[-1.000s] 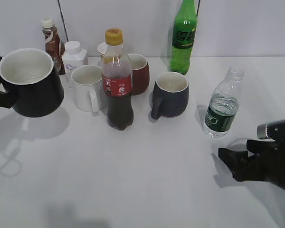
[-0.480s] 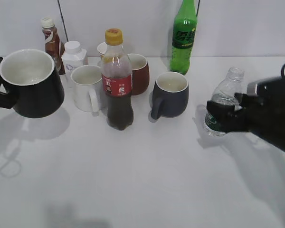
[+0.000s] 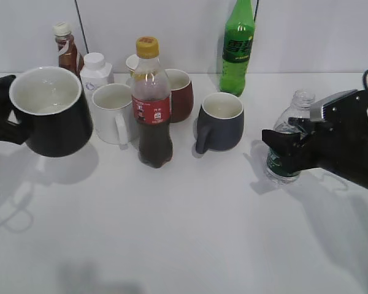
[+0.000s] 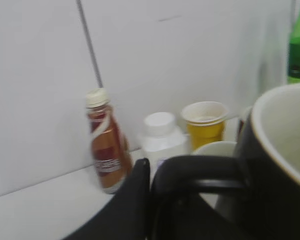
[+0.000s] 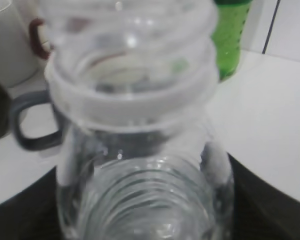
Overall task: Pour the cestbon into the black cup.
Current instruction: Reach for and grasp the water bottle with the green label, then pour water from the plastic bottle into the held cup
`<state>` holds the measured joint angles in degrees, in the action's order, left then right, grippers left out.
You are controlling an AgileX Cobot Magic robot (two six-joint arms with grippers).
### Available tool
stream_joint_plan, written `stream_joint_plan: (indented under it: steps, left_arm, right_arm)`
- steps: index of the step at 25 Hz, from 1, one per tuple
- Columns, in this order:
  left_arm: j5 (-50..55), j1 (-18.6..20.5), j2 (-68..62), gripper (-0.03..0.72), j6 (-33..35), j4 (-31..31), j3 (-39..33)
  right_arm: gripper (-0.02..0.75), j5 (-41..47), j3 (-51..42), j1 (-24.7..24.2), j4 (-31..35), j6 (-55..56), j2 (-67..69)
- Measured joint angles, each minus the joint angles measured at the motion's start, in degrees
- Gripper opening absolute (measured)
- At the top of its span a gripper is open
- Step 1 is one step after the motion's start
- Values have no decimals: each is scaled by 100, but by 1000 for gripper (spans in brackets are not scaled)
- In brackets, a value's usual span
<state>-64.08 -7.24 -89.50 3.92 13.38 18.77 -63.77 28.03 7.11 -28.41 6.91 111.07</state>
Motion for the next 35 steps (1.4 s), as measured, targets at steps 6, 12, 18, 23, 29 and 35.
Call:
stream_joint_plan:
  steps: [6, 12, 18, 23, 29, 35]
  left_arm:
    - [1694, -1164, 680, 44, -5, -227, 38]
    - [2604, -2404, 838, 44, -5, -619, 94]
    - [3661, -3116, 696, 44, -5, -958, 700]
    - [4139, -3291, 666, 44, -17, -974, 1101]
    - [4598, -3290, 666, 44, -29, -981, 1295]
    - [4541, -3316, 666, 44, -277, -970, 1303]
  right_arm:
    - [498, 1412, -129, 582, 287, -318, -1460]
    - [498, 2969, -89, 2016, 1811, -2195, -2597]
    - [498, 4060, 387, 3015, 3207, -4300, -2720]
    - [498, 4424, 704, 3256, 3531, -5636, -2720]
    - [498, 4646, 895, 3256, 3577, -6647, -2720]
    - [498, 4671, 895, 3256, 3584, -7450, -2720]
